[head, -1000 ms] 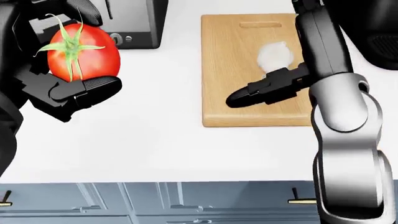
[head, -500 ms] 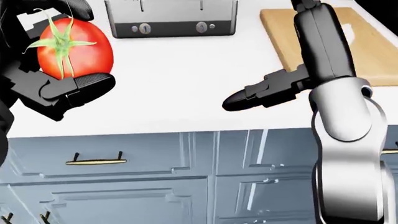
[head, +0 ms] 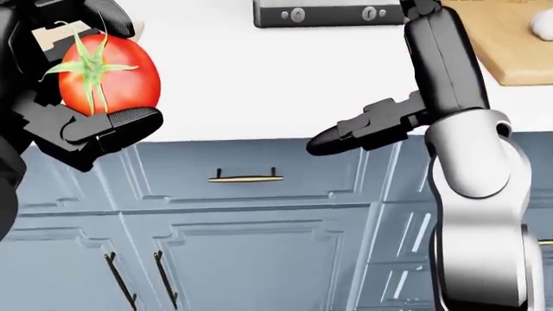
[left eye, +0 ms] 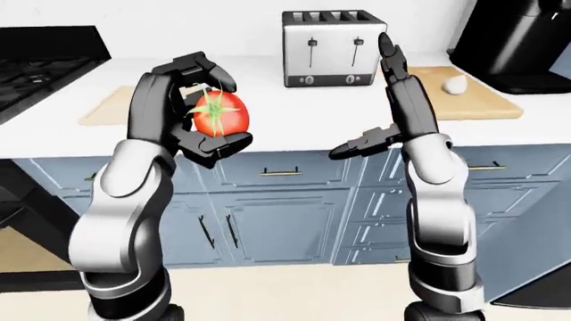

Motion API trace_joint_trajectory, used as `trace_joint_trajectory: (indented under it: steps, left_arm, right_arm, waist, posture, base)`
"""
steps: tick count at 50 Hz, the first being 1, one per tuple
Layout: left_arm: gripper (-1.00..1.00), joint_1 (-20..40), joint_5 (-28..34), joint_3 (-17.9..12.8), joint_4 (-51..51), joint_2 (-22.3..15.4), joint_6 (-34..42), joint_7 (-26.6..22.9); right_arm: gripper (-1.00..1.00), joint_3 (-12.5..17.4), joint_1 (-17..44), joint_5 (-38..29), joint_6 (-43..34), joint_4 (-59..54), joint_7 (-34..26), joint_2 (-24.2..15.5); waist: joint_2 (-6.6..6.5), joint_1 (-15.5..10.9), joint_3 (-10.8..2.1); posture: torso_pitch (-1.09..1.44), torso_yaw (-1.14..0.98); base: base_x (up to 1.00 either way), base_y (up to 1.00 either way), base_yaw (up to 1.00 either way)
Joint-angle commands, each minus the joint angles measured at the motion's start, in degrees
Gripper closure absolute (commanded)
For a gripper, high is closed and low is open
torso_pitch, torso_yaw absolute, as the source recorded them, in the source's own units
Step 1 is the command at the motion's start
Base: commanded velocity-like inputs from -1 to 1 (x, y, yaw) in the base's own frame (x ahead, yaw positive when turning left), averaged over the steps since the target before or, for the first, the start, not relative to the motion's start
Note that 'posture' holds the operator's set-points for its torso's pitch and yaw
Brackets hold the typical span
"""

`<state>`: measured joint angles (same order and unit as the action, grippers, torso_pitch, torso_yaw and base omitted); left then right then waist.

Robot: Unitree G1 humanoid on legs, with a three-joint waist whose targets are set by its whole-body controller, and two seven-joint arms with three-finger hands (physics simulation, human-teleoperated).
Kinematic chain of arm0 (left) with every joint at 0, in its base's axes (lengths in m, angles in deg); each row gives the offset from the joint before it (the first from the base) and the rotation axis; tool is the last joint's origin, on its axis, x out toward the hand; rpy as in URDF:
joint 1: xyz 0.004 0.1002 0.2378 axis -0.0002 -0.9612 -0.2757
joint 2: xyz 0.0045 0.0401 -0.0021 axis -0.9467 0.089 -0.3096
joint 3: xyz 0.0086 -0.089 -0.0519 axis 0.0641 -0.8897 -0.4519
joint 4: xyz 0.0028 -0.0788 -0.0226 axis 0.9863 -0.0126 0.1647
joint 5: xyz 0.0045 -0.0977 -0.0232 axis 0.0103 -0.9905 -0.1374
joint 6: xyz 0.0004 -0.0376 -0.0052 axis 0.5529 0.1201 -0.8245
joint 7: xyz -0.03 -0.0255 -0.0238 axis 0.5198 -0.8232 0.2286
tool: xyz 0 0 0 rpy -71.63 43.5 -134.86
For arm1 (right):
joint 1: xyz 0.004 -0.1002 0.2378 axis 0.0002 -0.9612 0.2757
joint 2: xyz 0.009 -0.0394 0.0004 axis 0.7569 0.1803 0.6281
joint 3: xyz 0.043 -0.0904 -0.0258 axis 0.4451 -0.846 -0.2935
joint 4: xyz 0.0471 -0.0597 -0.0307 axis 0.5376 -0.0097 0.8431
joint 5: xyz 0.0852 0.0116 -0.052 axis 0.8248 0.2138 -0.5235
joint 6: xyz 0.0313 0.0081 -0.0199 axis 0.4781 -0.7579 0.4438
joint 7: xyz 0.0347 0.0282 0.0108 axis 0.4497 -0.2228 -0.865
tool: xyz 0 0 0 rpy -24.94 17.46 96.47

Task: Place the garlic and the tomato on separate cutting boards.

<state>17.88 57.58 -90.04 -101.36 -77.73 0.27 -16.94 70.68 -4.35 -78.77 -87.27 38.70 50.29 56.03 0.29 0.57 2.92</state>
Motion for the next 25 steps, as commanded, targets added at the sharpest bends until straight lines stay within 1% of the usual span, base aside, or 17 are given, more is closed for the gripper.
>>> trace_joint_trajectory:
  steps: [1,3,4,5,6,8,9,11,13,15,17,18,19,20,21,22,25]
  left_arm:
    - [1.00,1.69,-0.05,-0.28,-1.34,-0.28,-1.69,0.07]
    - [1.00,1.63,-0.08,-0.27,-1.70,-0.24,-1.41,0.07]
    - [1.00,1.69,-0.06,-0.25,-1.66,-0.25,-1.36,0.07]
    - [1.00,1.75,-0.04,-0.23,-1.54,-0.24,-1.45,0.05]
    - [1.00,1.95,-0.06,-0.20,-1.57,-0.25,-1.29,0.06]
    - [1.00,1.86,0.00,-0.13,-1.28,-0.20,-1.71,-0.02]
    - [1.00,1.76,0.06,-0.06,-1.11,-0.17,-1.97,-0.07]
    - [1.00,1.78,0.09,-0.07,-1.17,-0.18,-1.90,-0.13]
    - [1.00,1.68,0.09,-0.09,-1.40,-0.14,-1.78,-0.14]
    - [1.00,1.52,0.17,-0.04,-1.36,-0.06,-1.90,-0.14]
    - [1.00,1.62,0.18,0.02,-1.59,0.00,-1.58,-0.10]
    - [1.00,1.67,0.20,0.07,-1.68,0.03,-1.43,-0.06]
    - [1.00,1.71,0.22,0.08,-1.69,0.05,-1.36,-0.06]
    - [1.00,1.67,0.23,0.02,-1.59,0.04,-1.48,-0.11]
    - [1.00,1.69,0.23,-0.07,-1.49,0.00,-1.55,-0.15]
    - [1.00,1.74,0.18,-0.12,-1.69,-0.03,-1.34,-0.16]
    - [1.00,1.70,0.16,-0.20,-1.53,-0.06,-1.52,-0.19]
  right_arm:
    - [-1.00,0.44,1.45,-0.25,1.23,1.18,0.70,-0.46]
    - [-1.00,0.17,1.32,-0.61,1.42,0.98,0.59,-0.63]
    - [-1.00,0.05,1.29,-0.90,1.56,0.90,0.50,-0.70]
    - [-1.00,0.07,1.51,-1.05,1.36,1.07,0.31,-0.66]
    - [-1.00,0.08,1.66,-1.15,1.37,0.99,0.18,-0.70]
    - [-1.00,0.10,1.74,-1.29,1.22,1.21,-0.01,-0.64]
    - [-1.00,0.08,1.66,-1.41,1.26,1.20,-0.02,-0.63]
    - [-1.00,0.09,1.58,-1.48,1.50,1.10,-0.03,-0.60]
    - [-1.00,0.15,1.31,-1.47,2.03,0.90,0.07,-0.59]
    - [-1.00,0.29,1.00,-1.44,2.32,0.93,0.06,-0.60]
    - [-1.00,0.30,0.95,-1.50,2.22,1.12,0.02,-0.56]
    - [-1.00,0.31,0.87,-1.50,2.30,1.13,0.03,-0.56]
    - [-1.00,0.22,0.83,-1.60,2.22,1.16,-0.01,-0.54]
    - [-1.00,0.18,0.88,-1.68,2.19,1.13,-0.05,-0.54]
    - [-1.00,0.19,1.01,-1.72,2.11,1.18,-0.08,-0.49]
    - [-1.00,0.21,1.03,-1.70,2.20,1.08,-0.05,-0.48]
    - [-1.00,0.14,1.15,-1.86,1.72,1.45,-0.25,-0.39]
  waist:
    - [-0.52,0.20,-1.20]
    - [0.27,0.14,-1.32]
    - [1.00,0.07,-1.31]
    - [1.94,0.00,-1.62]
    - [3.79,-0.07,-1.75]
    - [2.52,-0.08,-0.41]
    - [2.68,-0.35,-0.65]
    - [2.03,-0.29,-1.29]
    - [0.81,-0.13,-1.14]
    - [-0.43,0.27,-0.49]
    - [-2.45,0.84,-0.83]
    - [-4.03,1.05,-1.12]
    - [-6.55,1.05,-2.02]
    - [-5.94,0.72,-1.90]
    - [-5.41,0.73,-0.73]
    - [-5.21,0.66,-0.52]
    - [-3.10,-0.05,-0.97]
  posture:
    - [0.00,0.00]
    - [0.00,0.00]
    - [0.00,0.00]
    - [0.00,0.00]
    - [0.00,0.00]
    - [0.00,0.00]
    - [0.00,0.00]
    - [0.00,0.00]
    - [0.00,0.00]
    - [0.00,0.00]
    - [0.00,0.00]
    - [0.00,0.00]
    - [0.00,0.00]
    - [0.00,0.00]
    - [0.00,0.00]
    - [0.00,0.00]
    - [0.00,0.00]
  base:
    - [0.09,0.13,0.00]
    - [0.08,0.13,0.00]
    - [0.08,0.13,0.00]
    - [0.16,0.18,0.00]
    - [0.19,0.21,0.00]
    - [0.24,0.24,0.00]
    - [0.25,0.26,0.00]
    - [0.25,0.25,0.00]
    - [0.29,0.26,0.00]
    - [0.35,0.29,0.00]
    - [0.36,0.30,0.00]
    - [0.35,0.29,0.00]
    - [0.35,0.30,0.00]
    - [0.35,0.30,0.00]
    - [0.35,0.31,0.00]
    - [0.35,0.31,0.00]
    - [0.36,0.32,0.00]
